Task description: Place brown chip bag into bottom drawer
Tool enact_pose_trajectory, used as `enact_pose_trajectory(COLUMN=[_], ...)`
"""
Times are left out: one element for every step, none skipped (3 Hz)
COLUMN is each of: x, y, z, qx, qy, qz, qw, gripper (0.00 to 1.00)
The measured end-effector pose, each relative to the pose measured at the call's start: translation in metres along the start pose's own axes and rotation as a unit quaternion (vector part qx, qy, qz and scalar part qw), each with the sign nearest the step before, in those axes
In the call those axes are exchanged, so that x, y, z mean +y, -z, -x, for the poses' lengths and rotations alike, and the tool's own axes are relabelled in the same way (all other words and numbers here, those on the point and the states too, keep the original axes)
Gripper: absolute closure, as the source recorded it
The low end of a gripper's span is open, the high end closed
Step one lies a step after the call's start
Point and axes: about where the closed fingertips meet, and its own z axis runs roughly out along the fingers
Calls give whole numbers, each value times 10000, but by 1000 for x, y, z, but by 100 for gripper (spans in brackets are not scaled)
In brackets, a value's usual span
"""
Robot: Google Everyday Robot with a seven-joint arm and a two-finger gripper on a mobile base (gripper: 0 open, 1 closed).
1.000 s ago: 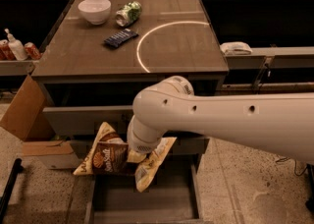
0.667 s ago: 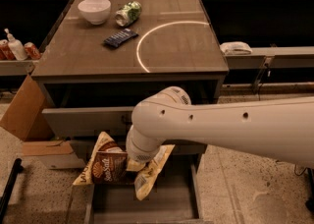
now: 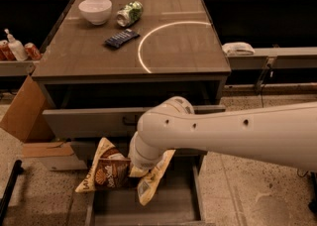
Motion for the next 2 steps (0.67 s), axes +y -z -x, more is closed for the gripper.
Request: enact_pose_trajectory(x=[8, 13], y=[-34, -64], z=[-14, -27], qx=[-100, -356], qy=[206, 260], qz=[3, -41], qw=[9997, 9990], gripper=[100, 100])
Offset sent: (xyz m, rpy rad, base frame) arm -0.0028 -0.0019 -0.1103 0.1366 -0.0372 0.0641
